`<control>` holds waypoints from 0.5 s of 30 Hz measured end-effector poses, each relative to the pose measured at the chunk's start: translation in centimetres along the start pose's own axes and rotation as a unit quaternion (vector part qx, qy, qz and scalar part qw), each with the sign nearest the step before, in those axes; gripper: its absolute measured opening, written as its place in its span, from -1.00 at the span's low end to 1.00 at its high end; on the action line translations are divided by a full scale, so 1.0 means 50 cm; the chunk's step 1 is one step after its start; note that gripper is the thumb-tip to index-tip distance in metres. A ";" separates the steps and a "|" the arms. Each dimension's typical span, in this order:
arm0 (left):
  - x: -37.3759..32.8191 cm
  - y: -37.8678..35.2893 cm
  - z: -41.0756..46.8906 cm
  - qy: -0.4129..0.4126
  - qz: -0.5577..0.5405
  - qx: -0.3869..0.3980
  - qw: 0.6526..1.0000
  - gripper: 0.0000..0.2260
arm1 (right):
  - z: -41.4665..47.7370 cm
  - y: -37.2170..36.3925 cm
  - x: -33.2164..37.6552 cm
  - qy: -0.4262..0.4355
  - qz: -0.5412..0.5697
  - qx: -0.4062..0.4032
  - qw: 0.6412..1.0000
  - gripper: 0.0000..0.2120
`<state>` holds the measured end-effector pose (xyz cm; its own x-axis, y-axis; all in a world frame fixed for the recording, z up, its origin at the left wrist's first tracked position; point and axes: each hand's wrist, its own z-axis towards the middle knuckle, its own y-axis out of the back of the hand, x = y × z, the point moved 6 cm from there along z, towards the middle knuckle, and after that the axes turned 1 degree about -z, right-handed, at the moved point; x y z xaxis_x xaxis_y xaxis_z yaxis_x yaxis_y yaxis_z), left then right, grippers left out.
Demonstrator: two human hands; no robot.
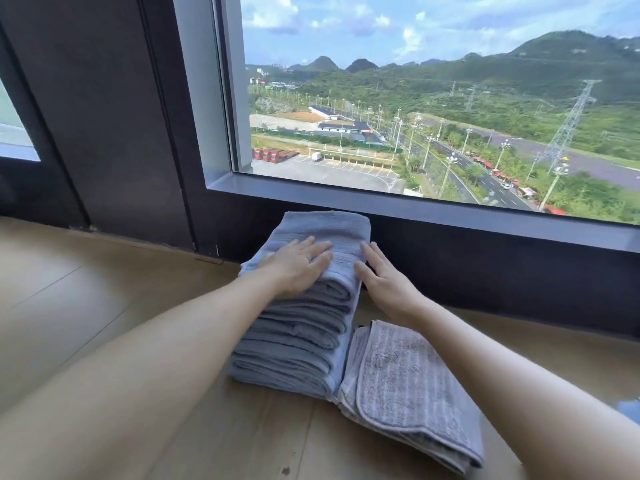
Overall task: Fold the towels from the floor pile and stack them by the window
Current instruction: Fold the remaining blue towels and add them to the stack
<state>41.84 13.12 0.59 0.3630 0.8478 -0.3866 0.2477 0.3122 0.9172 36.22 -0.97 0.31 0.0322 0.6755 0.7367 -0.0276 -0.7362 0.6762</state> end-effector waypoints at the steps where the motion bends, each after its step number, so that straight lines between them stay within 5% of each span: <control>1: -0.007 0.017 -0.007 0.006 -0.016 -0.014 1.000 -0.55 | -0.015 0.024 0.000 -0.002 0.013 -0.004 1.000 -0.50; 7: -0.190 0.035 -0.082 -0.074 -0.072 -0.149 0.983 -0.63 | -0.165 0.200 -0.089 -0.090 0.016 -0.032 0.995 -0.56; 15: -0.486 -0.217 -0.177 -0.167 -0.098 -0.045 0.980 -0.69 | -0.425 0.298 -0.327 -0.223 -0.051 -0.027 0.973 -0.60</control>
<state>22.36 -7.08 0.92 0.5937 0.5845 -0.5531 0.2673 0.5050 0.8207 14.05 -22.08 -1.58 0.4675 0.6501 0.5990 -0.0546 -0.6551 0.7536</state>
